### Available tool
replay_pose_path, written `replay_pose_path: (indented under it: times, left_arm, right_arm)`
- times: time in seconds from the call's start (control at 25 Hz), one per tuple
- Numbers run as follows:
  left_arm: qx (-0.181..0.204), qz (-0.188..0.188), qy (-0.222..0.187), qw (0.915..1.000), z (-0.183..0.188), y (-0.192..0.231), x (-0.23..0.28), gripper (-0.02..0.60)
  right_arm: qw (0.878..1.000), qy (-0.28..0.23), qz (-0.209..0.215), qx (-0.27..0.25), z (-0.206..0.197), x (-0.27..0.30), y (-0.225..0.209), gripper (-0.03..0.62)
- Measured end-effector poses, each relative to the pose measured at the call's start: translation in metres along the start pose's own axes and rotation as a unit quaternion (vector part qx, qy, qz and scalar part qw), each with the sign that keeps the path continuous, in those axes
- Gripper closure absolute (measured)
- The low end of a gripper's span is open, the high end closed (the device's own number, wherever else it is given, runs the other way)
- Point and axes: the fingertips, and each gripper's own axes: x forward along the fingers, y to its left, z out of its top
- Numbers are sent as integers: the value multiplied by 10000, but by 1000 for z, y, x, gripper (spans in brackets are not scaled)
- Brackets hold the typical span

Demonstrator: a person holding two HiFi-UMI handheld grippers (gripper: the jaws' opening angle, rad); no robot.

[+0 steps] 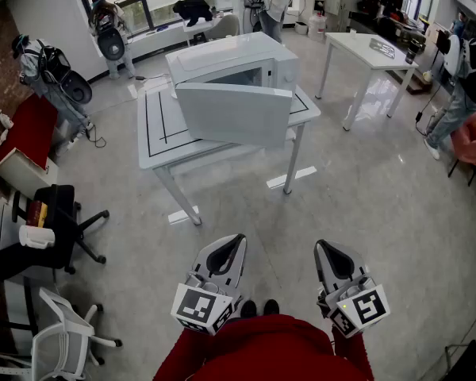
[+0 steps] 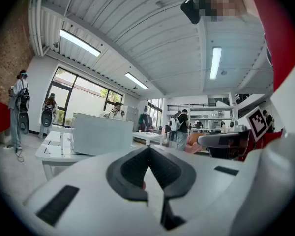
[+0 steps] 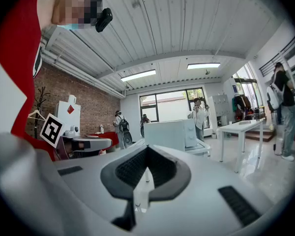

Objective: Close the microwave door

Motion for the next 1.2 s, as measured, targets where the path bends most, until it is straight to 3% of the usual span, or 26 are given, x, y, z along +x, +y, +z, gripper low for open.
replay_pose_path:
  times: [1.0,1.2]
  left_arm:
    - [-177,63,208,9996,-16,-7,11,569]
    - [-175,357,348,9986,-19,-2,25,569]
  right_arm:
    - [9996,146,128,210,-14,-6,-13,579]
    - [9996,133,-5,250,-13,-13,-33,580]
